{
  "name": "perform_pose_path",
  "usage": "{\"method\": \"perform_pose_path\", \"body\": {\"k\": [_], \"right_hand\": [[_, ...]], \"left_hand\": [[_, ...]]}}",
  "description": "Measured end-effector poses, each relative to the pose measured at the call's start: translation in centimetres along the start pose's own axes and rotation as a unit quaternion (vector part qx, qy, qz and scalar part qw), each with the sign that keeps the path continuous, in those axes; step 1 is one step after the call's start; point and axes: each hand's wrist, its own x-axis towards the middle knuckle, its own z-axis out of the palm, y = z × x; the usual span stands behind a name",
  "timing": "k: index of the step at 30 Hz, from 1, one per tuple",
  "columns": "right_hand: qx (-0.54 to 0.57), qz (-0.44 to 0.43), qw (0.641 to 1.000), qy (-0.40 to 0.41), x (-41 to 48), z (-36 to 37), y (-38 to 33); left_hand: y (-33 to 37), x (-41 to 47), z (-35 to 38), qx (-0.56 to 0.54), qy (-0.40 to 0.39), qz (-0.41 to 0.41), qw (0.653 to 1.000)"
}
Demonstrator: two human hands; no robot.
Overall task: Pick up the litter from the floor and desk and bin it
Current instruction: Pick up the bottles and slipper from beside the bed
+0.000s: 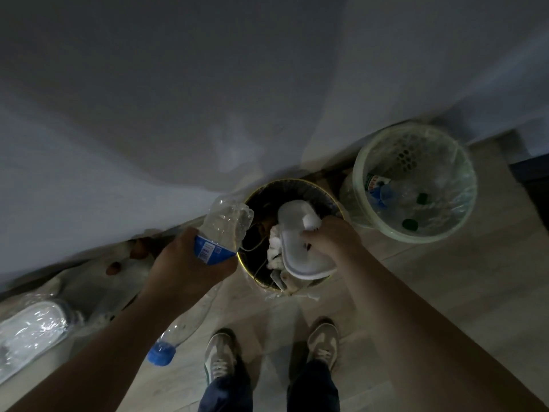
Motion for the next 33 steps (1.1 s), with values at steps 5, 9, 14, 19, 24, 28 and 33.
{"method": "perform_pose_path", "body": {"k": [5, 9, 14, 19, 24, 28, 33], "right_hand": [[0.103, -0.098, 0.988, 0.063, -0.2, 0.1, -0.9], [0.208, -0.129, 0.969, 0.032, -0.8, 2.1, -1.3], [0.203, -0.066, 0.974, 0.075, 0.2, 4.0, -1.9], [0.172, -0.144, 0.974, 0.010, 0.1, 3.5, -3.0], [0.109, -0.152, 0.973, 0.132, -0.7, 2.8, 0.8], [0.122, -0.166, 0.970, 0.128, -2.5, 1.6, 4.8], [0.095, -0.120, 0.982, 0.112, -4.4, -0.9, 10.0]], "left_hand": [[0.0, 0.4, 0.3, -0.008, 0.001, 0.000, 1.000], [0.4, 0.7, 0.1, 0.001, 0.002, 0.008, 1.000], [0.6, 1.3, 0.2, 0.003, 0.000, 0.001, 1.000], [0.7, 1.8, 0.5, -0.003, -0.002, 0.002, 1.000], [2.0, 1.4, 0.7, 0.003, -0.010, 0.010, 1.000], [4.0, 1.1, 1.3, 0.030, -0.041, 0.014, 0.999], [8.0, 1.2, 2.8, 0.072, -0.074, 0.024, 0.994]]}}
